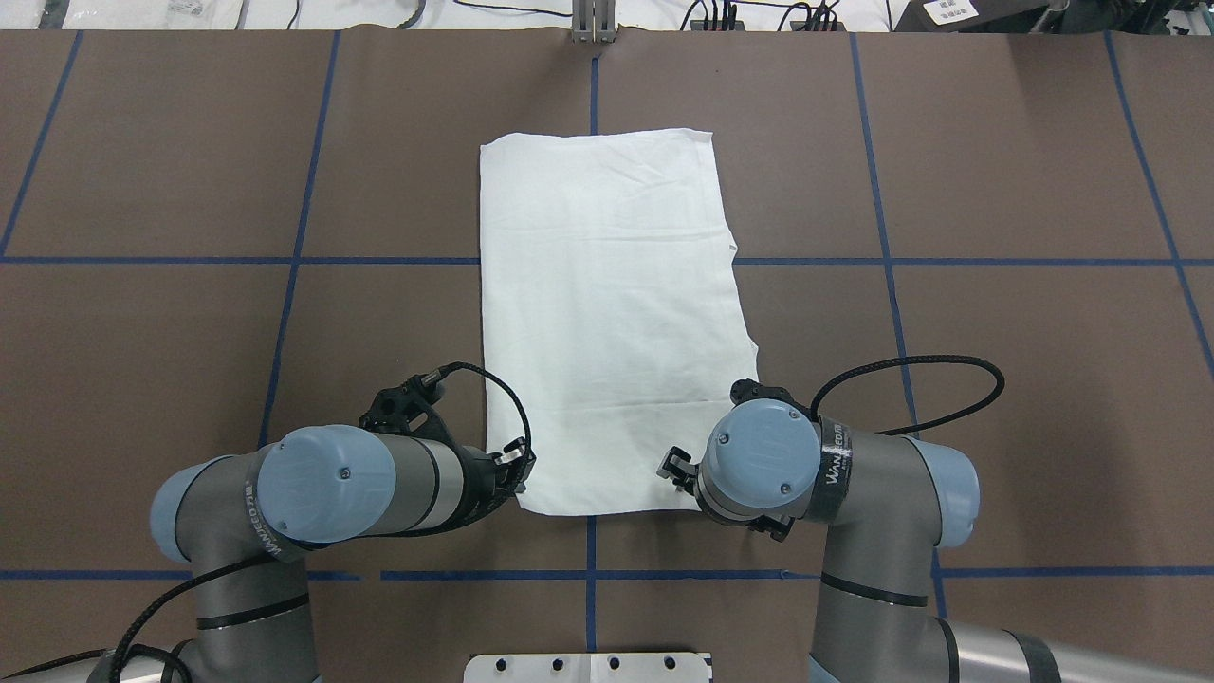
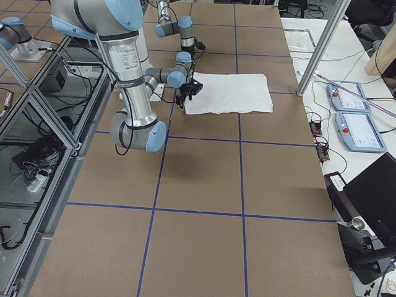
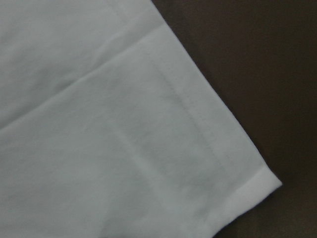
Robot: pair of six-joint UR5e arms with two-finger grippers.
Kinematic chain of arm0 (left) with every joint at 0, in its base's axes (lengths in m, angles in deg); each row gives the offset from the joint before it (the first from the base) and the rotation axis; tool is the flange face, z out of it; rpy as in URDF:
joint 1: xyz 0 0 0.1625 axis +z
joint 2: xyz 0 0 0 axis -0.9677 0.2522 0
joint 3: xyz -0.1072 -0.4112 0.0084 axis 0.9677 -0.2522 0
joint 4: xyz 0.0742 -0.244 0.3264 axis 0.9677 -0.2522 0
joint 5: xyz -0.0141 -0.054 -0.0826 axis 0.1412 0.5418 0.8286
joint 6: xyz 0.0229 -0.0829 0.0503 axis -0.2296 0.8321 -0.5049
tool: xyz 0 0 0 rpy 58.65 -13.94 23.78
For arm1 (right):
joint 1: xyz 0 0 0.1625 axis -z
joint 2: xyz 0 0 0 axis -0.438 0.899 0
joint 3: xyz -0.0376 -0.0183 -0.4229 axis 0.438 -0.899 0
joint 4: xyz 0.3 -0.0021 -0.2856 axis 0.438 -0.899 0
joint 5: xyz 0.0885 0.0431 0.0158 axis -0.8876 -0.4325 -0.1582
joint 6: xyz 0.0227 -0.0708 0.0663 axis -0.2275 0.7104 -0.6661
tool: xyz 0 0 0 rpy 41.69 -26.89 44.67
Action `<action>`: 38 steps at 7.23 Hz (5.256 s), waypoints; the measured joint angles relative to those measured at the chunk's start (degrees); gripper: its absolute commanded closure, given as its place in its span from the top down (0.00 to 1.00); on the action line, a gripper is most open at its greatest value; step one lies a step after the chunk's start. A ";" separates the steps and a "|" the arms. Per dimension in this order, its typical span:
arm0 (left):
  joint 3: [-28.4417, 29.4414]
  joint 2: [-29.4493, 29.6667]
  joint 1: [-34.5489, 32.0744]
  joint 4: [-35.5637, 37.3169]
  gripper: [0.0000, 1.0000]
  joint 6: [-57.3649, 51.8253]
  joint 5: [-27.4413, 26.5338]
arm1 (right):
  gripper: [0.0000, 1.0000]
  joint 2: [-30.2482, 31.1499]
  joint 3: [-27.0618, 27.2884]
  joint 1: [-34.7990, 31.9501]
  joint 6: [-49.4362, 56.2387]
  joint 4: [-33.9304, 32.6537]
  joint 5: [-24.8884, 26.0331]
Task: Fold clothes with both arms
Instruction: 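Close both grippers on the near corners of the shirt, then lift the near edge with both grippers and fold it away from the robot, then lay the folded edge down at the far edge and open both grippers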
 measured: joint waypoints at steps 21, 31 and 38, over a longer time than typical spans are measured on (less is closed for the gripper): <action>-23.71 -5.22 5.66 11.55 0.00 2.38 1.26 | 0.00 -0.68 20.24 2.06 -4.37 -9.47 -11.44; -8.83 4.12 -16.85 11.17 0.00 -6.35 10.48 | 0.00 -13.66 -2.46 -19.50 12.14 -3.00 -12.57; 13.52 9.22 -21.55 -4.69 0.00 -6.43 10.42 | 0.54 -19.61 -16.38 -21.13 12.35 -0.08 -13.05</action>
